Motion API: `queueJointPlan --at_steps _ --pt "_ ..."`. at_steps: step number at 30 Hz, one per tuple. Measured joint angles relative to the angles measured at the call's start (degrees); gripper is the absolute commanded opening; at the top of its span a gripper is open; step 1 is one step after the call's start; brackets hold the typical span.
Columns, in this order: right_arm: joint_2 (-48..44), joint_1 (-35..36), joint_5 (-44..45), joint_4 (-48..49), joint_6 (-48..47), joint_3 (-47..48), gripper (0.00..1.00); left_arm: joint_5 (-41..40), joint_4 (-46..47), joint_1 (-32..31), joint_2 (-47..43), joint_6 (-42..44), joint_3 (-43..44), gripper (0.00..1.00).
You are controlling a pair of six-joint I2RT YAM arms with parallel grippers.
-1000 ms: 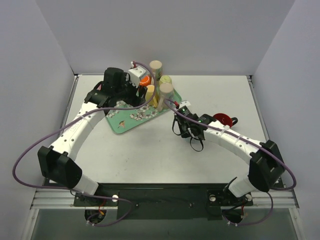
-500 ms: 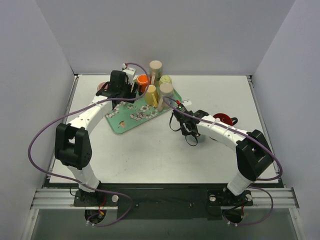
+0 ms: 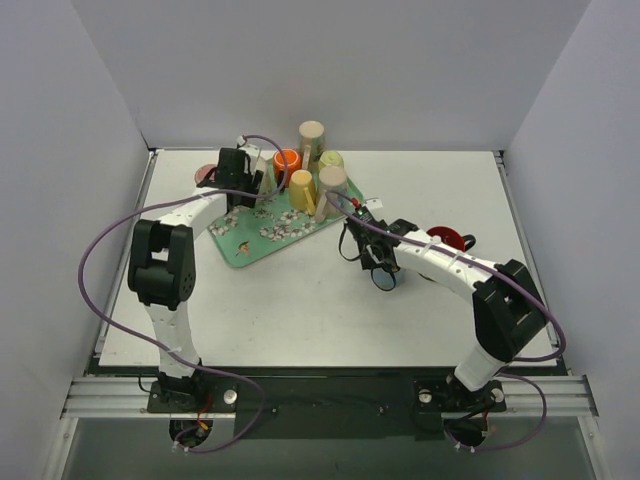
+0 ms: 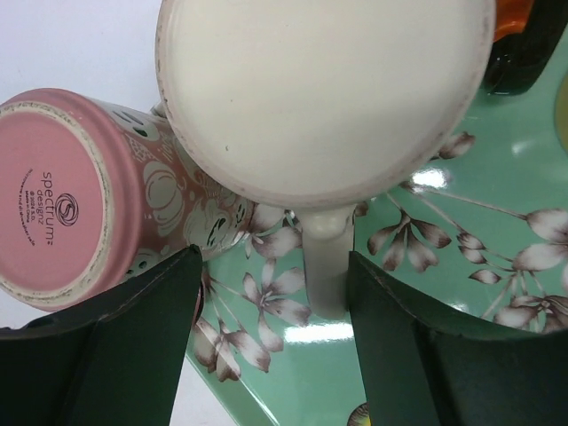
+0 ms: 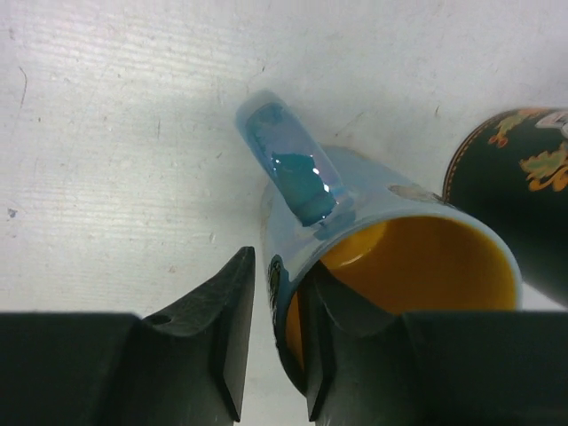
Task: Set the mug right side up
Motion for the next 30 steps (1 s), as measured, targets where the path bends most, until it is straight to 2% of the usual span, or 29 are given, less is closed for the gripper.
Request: queueJointPlan --at_steps 1,2,3,5,8,17,18,19,20,22,30 --pt "0.0 -0.1 0.1 0.4 0.0 0.0 0.4 0.1 0.2 0.3 0.4 0.1 0.0 0.75" --pt "-0.1 -0.3 0.2 1.3 0.1 0.0 0.43 0.3 0.4 0.7 0.7 0.1 0.0 0.75" --pt "-0.1 -0.6 0.1 2.2 0.3 -0.1 0.49 0.8 0.5 1.0 0.7 0.2 0.0 0.69" --pt "-0.4 -0.8 0.1 3.3 0.3 -0.7 0.53 2.2 0.8 1.7 0.7 0.3 0.0 0.55" --pt "-1.6 -1.1 0.0 3.7 0.4 -1.9 0.55 3.8 1.2 2.2 0.8 0.6 0.1 0.54" --pt "-9.1 -0.3 -0.4 3.7 0.3 -2.6 0.59 7.6 1.2 2.4 3.4 1.0 3.3 0.42" --pt "-10.0 -0.2 -0.5 3.6 0.2 -2.8 0.61 7.8 1.2 2.4 3.8 0.9 3.6 0.29" --pt "-10.8 -0.2 -0.6 3.5 0.2 -2.9 0.65 7.7 1.2 2.4 4.3 0.9 3.8 0.22" --pt "-11.8 -0.2 -0.8 3.5 0.1 -3.3 0.65 7.2 1.0 2.4 4.7 0.9 3.8 0.08" --pt "-14.1 -0.2 -0.9 2.9 0.1 -4.2 0.69 7.6 0.7 2.5 5.0 0.7 4.2 0.0" --pt "-25.1 1.3 -2.1 1.1 -0.1 -5.7 0.7 9.1 -4.3 3.0 3.6 -2.2 5.0 0.0"
